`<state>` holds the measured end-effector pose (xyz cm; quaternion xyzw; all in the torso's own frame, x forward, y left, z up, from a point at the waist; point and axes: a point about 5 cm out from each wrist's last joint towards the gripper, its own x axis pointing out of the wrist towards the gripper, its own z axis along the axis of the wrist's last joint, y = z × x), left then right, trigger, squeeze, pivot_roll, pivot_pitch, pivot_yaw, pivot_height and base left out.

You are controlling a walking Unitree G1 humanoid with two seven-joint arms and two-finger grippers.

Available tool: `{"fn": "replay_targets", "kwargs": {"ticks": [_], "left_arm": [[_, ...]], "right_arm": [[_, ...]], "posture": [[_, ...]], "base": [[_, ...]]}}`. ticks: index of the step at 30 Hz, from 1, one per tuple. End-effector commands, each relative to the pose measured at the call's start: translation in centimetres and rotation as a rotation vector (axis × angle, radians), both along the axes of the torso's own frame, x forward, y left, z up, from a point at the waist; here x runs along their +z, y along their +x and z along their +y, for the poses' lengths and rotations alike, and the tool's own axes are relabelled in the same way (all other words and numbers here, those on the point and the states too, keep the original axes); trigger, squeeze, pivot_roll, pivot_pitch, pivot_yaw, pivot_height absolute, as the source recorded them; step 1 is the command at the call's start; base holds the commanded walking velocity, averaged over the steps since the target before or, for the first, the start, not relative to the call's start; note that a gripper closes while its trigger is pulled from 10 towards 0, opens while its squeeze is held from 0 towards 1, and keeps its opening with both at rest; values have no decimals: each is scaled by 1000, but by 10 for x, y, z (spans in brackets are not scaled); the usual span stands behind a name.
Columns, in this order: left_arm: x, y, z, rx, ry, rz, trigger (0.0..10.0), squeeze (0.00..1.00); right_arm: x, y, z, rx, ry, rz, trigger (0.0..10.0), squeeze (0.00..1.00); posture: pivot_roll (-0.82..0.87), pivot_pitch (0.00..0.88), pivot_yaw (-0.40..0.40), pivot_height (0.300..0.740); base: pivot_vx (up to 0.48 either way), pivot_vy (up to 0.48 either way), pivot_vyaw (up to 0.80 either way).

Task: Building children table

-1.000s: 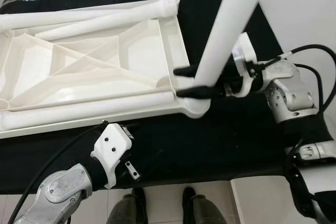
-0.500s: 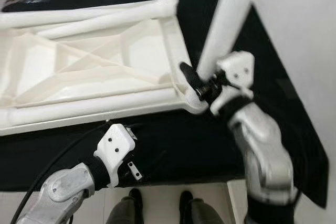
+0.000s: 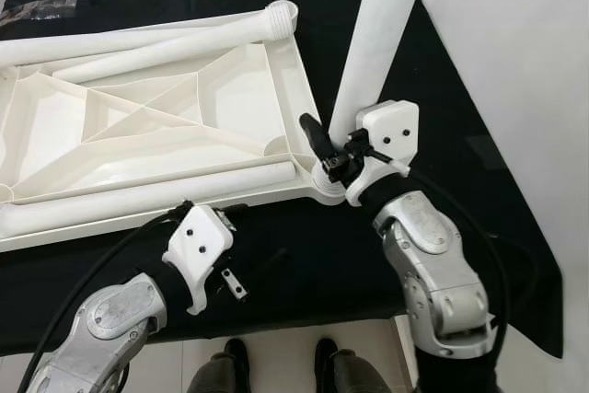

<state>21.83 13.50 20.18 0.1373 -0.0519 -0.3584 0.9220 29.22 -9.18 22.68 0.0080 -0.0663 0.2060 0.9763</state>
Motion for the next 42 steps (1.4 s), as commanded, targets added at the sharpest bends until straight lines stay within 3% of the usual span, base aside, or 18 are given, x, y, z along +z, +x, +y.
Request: {"fn": "replay_targets", "kwargs": {"ticks": [1,3,4,5,6,7,13,16,20,21,22,23,30,34,37,39,41,42], "left_arm": [[-5,-1,2,13,2,18,10000,0],[-5,0,0,16,-6,12,10000,0],[-5,0,0,16,-6,12,10000,0],[-4,1,-1,14,-12,8,10000,0],[-4,2,-2,12,-17,5,10000,0],[-4,2,-3,10,-20,4,10000,0],[-5,3,-6,7,-26,0,10000,0],[-6,4,-9,13,-40,-6,10000,0],[-7,5,-11,19,-51,-4,10000,0],[-8,5,-12,22,-56,-2,10000,0],[-8,5,-12,22,-56,-2,10000,0],[-10,4,-12,27,-61,1,10000,0],[-15,4,-15,37,-85,12,10000,0],[-16,5,-15,38,-88,15,10000,0],[-17,5,-15,35,-91,16,10000,0],[-17,5,-16,35,-91,16,10000,0],[-19,4,-14,38,-92,20,10000,0],[-19,4,-14,38,-92,20,10000,0]], "right_arm": [[-11,3,1,45,10,74,10000,1000],[27,3,8,285,87,-91,10000,1000],[27,3,8,285,87,-91,10000,1000],[43,1,8,424,69,-159,10000,706],[51,-1,7,504,48,-195,10000,706],[56,-1,4,575,-15,-228,10000,20],[54,5,-6,719,-164,-241,10000,0],[50,12,-14,879,-278,-220,10000,0],[54,25,-14,926,-284,-192,9569,0],[54,31,-14,943,-280,-174,5843,0],[54,31,-14,943,-280,-174,5843,0],[52,35,-14,956,-290,-156,0,0],[36,46,-23,914,-316,-80,0,0],[25,49,-33,836,-316,-33,0,0],[6,52,-43,660,-308,69,0,0],[-1,52,-45,604,-310,105,0,0],[-33,48,-48,20,-153,222,0,0],[-33,48,-48,20,-153,222,0,0]], "posture": [[95,355,-24,740],[94,346,-29,740],[94,346,-29,740],[94,341,-31,740],[93,339,-32,740],[92,336,-34,740],[96,326,-46,740],[99,314,-64,740],[102,308,-74,740],[102,306,-74,740],[102,306,-74,740],[95,307,-71,740],[83,305,-65,740],[75,303,-63,740],[63,304,-64,740],[66,304,-71,740],[64,306,-82,740],[64,306,-82,740]], "base": [[0,0,0],[0,0,0],[0,0,0],[0,0,0],[0,0,0],[0,0,0],[0,0,0],[0,0,0],[0,0,0],[0,0,0],[0,0,0],[0,0,0],[0,0,0],[0,0,0],[0,0,0],[0,0,0],[0,0,0],[0,0,0]]}}
